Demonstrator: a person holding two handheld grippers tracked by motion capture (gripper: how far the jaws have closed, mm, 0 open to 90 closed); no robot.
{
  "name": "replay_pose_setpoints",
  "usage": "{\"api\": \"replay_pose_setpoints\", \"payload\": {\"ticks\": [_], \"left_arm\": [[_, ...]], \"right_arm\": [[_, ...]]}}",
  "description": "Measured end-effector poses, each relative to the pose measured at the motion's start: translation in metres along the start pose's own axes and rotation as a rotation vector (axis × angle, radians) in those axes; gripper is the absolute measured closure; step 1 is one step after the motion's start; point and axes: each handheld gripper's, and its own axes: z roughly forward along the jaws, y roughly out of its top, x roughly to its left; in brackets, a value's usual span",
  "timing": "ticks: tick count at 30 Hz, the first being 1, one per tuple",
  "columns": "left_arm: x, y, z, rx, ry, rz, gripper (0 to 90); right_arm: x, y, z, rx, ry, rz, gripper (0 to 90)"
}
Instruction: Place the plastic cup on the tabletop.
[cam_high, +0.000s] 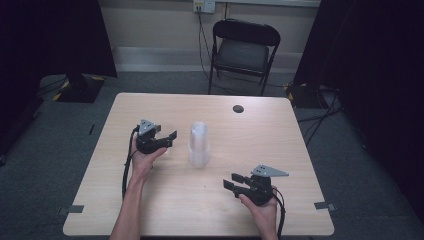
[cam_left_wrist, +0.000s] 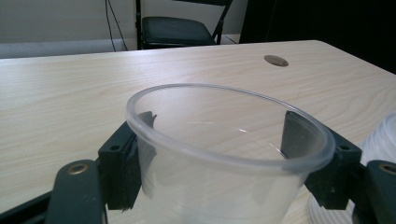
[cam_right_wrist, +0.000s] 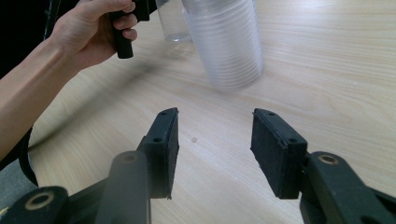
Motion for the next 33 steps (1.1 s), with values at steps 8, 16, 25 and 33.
{"api": "replay_pose_setpoints", "payload": {"ticks": [8,16,25,33], "left_arm": [[0.003,-0.003,0.002,0.018,0.016,0.008,27.2],[0.002,-0.005,0.002,0.05,0.011,0.024,26.7],[0.0,-0.01,0.0,0.058,0.009,0.038,26.6],[0.001,-0.015,0.001,0.085,0.0,0.028,22.8]], "right_arm": [[0.0,0.001,0.001,0.0,-0.001,0.0,51.6],[0.0,0.001,0.001,-0.001,0.0,0.002,51.4],[0.001,0.0,0.002,0.002,0.003,0.0,51.3],[0.0,0.0,0.002,0.001,0.002,0.003,51.2]]}}
